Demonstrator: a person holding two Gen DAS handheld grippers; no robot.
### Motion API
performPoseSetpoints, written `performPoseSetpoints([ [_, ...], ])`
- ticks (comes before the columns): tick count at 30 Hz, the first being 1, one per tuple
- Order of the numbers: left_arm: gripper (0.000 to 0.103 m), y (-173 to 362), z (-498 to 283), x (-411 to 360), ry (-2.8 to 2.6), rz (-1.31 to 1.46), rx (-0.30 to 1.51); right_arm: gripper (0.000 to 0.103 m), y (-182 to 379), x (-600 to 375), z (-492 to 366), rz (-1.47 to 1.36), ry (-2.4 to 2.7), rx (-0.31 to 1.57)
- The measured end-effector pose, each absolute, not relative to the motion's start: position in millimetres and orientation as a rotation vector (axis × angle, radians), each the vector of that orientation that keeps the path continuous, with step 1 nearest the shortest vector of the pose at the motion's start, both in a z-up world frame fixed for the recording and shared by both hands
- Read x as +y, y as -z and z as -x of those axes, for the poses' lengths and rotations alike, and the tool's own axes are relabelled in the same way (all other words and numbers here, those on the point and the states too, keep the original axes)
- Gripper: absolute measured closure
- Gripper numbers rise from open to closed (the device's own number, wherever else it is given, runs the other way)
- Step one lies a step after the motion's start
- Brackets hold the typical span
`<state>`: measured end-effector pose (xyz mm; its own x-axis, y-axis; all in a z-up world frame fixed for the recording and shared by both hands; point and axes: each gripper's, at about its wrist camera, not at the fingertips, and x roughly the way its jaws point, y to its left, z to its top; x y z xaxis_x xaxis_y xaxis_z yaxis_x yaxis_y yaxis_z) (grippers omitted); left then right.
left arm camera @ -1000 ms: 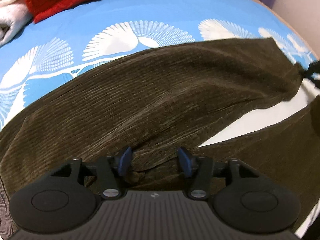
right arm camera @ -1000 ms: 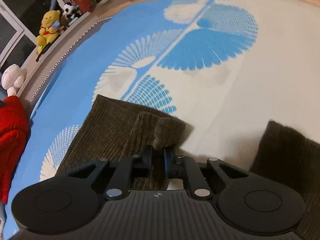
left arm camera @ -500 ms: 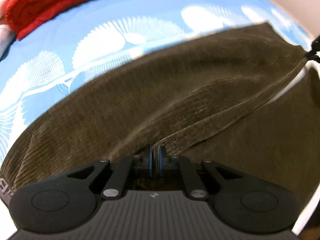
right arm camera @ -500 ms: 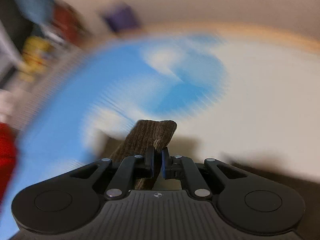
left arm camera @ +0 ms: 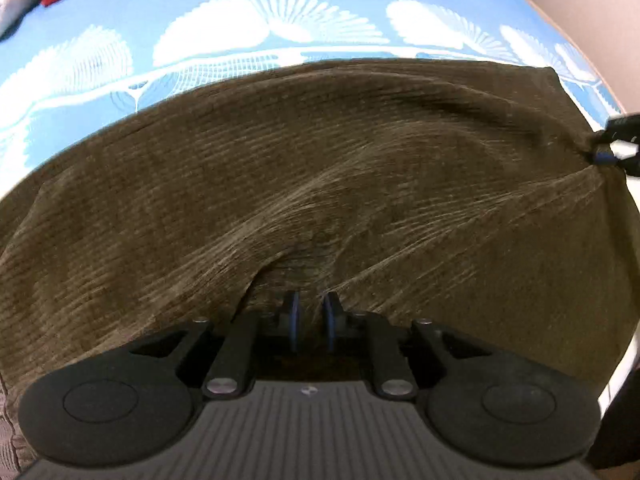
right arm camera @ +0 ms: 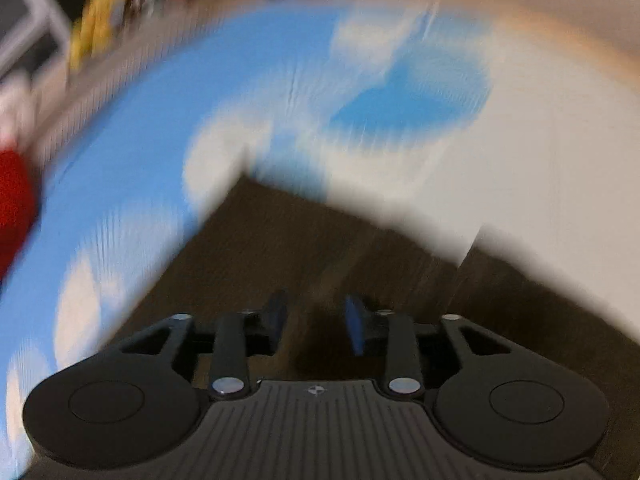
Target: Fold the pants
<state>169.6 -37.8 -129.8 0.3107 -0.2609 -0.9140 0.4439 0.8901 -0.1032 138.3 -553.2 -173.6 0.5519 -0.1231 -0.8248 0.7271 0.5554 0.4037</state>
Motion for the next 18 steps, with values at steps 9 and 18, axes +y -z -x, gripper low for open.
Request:
performPoseSetpoints([
  [9, 0.086, 79, -166, 5, 0.399, -0.064, 1.060, 0.067, 111, -536, -112, -0.836, 0.530, 0.683],
  [18, 0.086, 19, -136, 153, 0.156, 0.164, 1.023, 0.062, 3, -447, -52, -0.677, 0.188, 0.541],
])
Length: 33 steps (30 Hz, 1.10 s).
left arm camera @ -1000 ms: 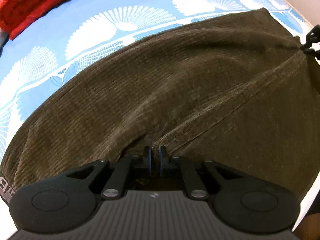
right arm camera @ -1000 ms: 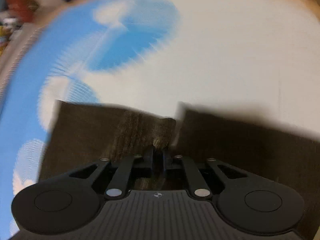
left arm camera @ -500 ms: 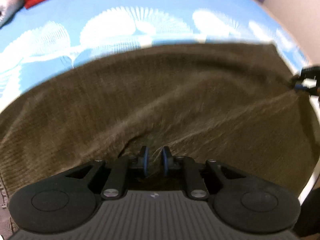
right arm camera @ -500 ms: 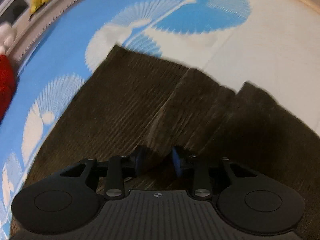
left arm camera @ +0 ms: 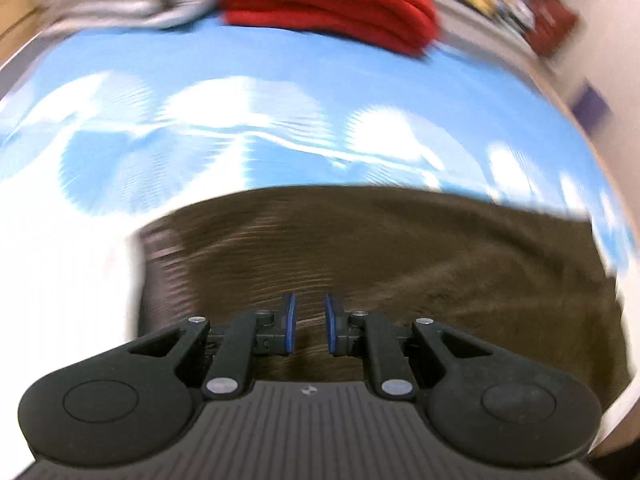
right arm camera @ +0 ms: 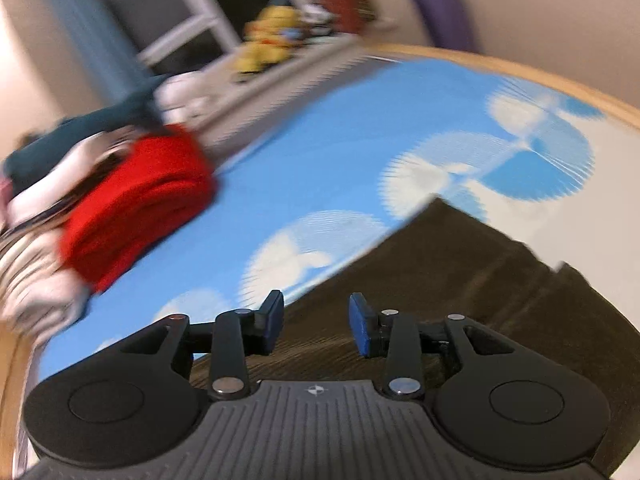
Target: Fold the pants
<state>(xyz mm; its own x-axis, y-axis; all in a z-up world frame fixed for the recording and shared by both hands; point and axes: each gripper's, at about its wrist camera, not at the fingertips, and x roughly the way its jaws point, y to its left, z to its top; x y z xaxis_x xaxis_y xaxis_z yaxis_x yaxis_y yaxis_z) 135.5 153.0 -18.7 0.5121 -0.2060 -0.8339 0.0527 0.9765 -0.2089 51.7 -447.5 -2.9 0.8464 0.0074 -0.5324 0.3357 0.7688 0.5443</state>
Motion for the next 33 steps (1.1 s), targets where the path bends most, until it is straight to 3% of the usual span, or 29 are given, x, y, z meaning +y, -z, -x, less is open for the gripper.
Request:
performPoseSetpoints([
  [2, 0.086, 10, -120, 185, 0.120, 0.208, 1.016, 0.056, -10, -423, -39, -0.633, 0.117, 0.536],
  [6, 0.068, 27, -85, 221, 0.072, 0.176, 1.058, 0.056, -4, -384, -19, -0.517, 0.048, 0.551],
  [10, 0.067, 89, -69, 249, -0.019, 0.205, 1.236, 0.056, -1, -367, -23, -0.425, 0.061, 0.583],
  [13, 0.060, 99, -69, 253, -0.013, 0.161, 1.245, 0.056, 6, -366, -31, -0.397, 0.080, 0.619],
  [17, 0.060, 115, -70, 250, -0.009, 0.164, 1.282, 0.056, 20, -366, -44, -0.477, 0.070, 0.665],
  [18, 0.062, 118, -72, 246, 0.004, 0.157, 1.281, 0.056, 21, -364, -45, -0.481, 0.072, 0.665],
  [19, 0.078, 119, -72, 243, 0.017, 0.141, 1.278, 0.056, 21, -363, -47, -0.474, 0.078, 0.665],
  [20, 0.085, 118, -71, 238, 0.024, 0.110, 1.277, 0.056, 21, -359, -44, -0.467, 0.079, 0.666],
  [22, 0.092, 117, -69, 231, 0.037, 0.044, 1.271, 0.056, 21, -356, -45, -0.471, 0.077, 0.664],
  [27, 0.096, 84, -60, 238, 0.043, 0.117, 1.159, 0.056, 21, -356, -45, -0.455, 0.065, 0.659],
  [31, 0.092, 107, -64, 232, -0.001, 0.007, 1.260, 0.056, 20, -359, -44, -0.456, 0.067, 0.661],
  [33, 0.092, 99, -65, 229, -0.018, -0.037, 1.202, 0.056, 21, -360, -45, -0.459, 0.068, 0.662],
])
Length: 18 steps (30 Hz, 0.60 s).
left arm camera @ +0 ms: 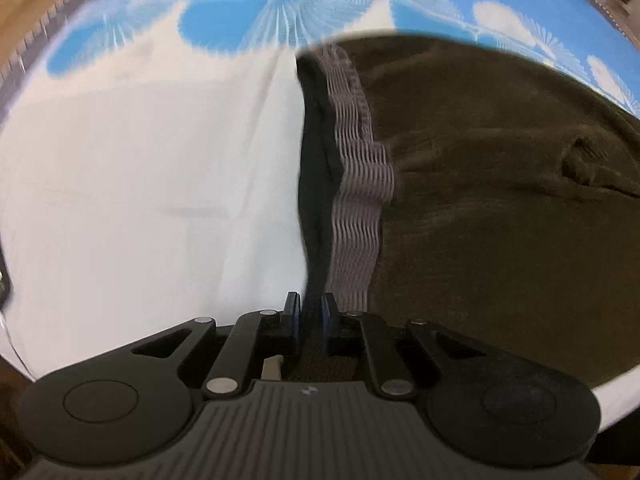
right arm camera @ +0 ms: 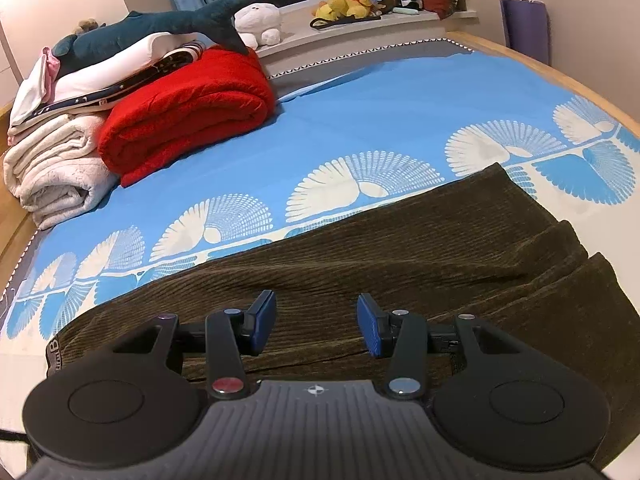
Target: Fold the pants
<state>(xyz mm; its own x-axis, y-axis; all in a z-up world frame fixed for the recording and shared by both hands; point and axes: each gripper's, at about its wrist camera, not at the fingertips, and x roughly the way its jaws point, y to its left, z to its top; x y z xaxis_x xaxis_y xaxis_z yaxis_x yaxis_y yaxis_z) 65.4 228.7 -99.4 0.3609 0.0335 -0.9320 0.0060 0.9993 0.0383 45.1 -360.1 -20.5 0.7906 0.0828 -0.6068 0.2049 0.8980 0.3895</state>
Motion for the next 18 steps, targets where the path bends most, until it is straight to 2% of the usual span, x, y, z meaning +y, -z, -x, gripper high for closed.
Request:
performPoseSetpoints([
  [3, 0.092, 75, -66, 231, 0.059, 0.098, 1.076, 0.056, 20, -360, -45, -0.468, 0.071, 0.654],
  [5, 0.092, 75, -71, 229, 0.101, 0.161, 1.075, 0.056, 19, -360, -45, -0.466, 0.065, 0.650],
  [11, 0.092, 128, -91, 198, 0.040, -0.062, 1.312, 0.056, 17, -359, -48, -0.465, 0.063, 0.640],
  [17, 0.091, 81, -97, 212, 0.043, 0.160, 1.123, 0.056, 12, -361, -47, -0.453, 0.064, 0.594],
  [18, 0.091, 75, -97, 213, 0.038, 0.185, 1.096, 0.060, 10, -362, -48, -0.449, 0.059, 0.585],
])
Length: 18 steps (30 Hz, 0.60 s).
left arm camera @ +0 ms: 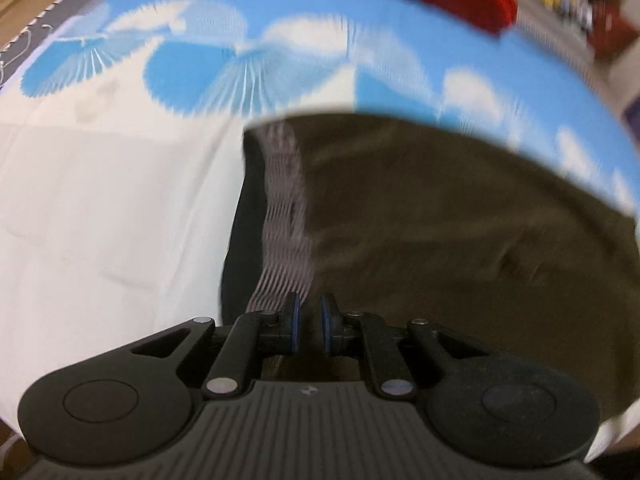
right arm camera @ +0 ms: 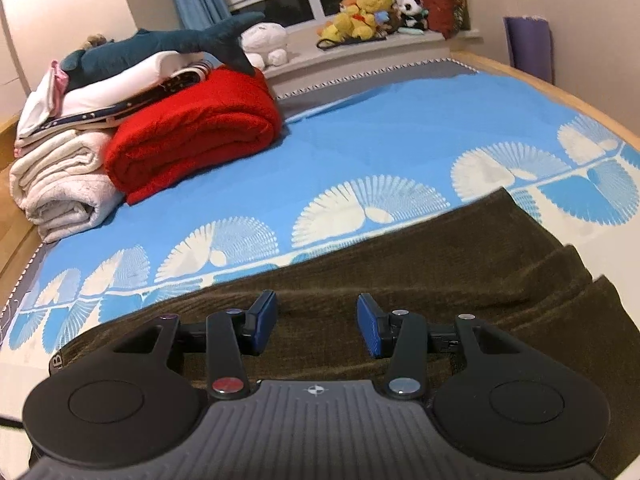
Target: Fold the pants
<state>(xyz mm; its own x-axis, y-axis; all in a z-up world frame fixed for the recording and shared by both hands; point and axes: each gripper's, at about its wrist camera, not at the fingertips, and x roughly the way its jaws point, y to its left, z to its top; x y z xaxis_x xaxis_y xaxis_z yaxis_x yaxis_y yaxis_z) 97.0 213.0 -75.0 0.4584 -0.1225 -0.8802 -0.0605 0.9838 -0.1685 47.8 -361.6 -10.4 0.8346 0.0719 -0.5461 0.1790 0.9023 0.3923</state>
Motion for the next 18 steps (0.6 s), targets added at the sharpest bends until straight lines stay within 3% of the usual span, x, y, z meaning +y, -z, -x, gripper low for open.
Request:
performPoseSetpoints([
  [1, 0.091, 71, -98, 213, 0.031, 0.201, 1.073, 0.062, 9, -361, -48, -0.441, 0.055, 0.575],
  [5, 0.092, 57, -116, 200, 0.007, 0.247, 1.017, 0.093, 1, -363, -51, -0.427, 0.042, 0.534],
  [6, 0.092, 53, -122, 197, 0.002, 0.246, 1.010, 0.096, 0, -364, -52, -0.430, 0.047, 0.522],
  [13, 0.092, 26, -200, 183, -0.017, 0.201, 0.915, 0.095, 0, -369, -69, -0.491, -0.026, 0.537],
  [18, 0.092, 73, -233, 186, -0.011, 0.218, 0.932, 0.095, 5, -365, -80, -0.510, -0.055, 0.578],
])
